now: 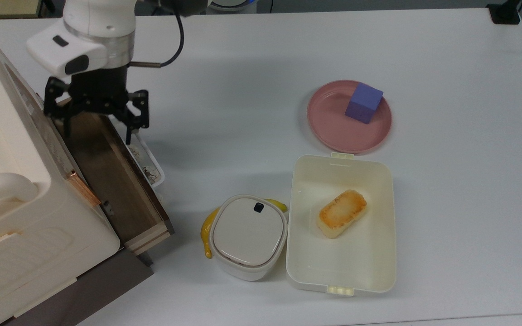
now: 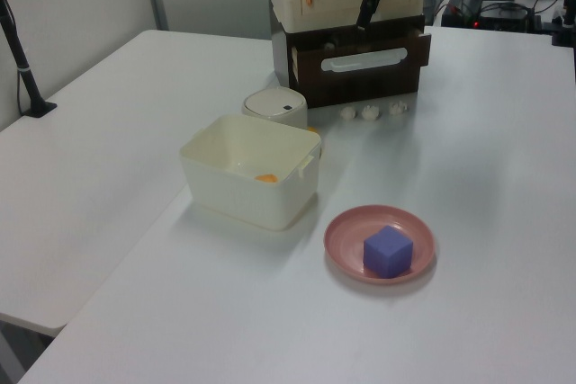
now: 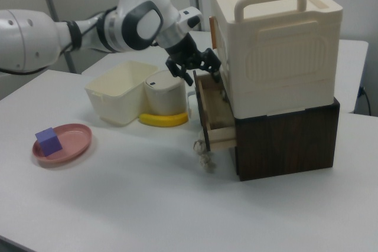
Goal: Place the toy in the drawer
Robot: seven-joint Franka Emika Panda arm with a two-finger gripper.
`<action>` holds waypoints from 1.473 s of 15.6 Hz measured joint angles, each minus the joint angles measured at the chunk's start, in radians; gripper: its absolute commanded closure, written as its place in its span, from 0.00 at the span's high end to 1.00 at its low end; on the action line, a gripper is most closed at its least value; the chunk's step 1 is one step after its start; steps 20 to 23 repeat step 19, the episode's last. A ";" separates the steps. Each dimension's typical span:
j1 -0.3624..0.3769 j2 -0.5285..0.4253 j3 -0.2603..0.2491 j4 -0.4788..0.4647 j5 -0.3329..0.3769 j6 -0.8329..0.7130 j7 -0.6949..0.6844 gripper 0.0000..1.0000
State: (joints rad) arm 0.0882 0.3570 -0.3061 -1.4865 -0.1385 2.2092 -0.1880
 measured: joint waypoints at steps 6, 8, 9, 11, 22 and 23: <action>0.059 -0.128 0.060 0.008 0.069 -0.423 0.202 1.00; 0.061 -0.160 0.096 0.001 0.079 -0.503 0.275 1.00; 0.060 -0.168 0.108 -0.006 0.080 -0.514 0.296 1.00; 0.059 -0.183 0.129 -0.029 0.080 -0.516 0.318 1.00; 0.027 -0.243 0.181 -0.070 0.102 -0.516 0.329 1.00; 0.027 -0.243 0.181 -0.070 0.102 -0.516 0.329 1.00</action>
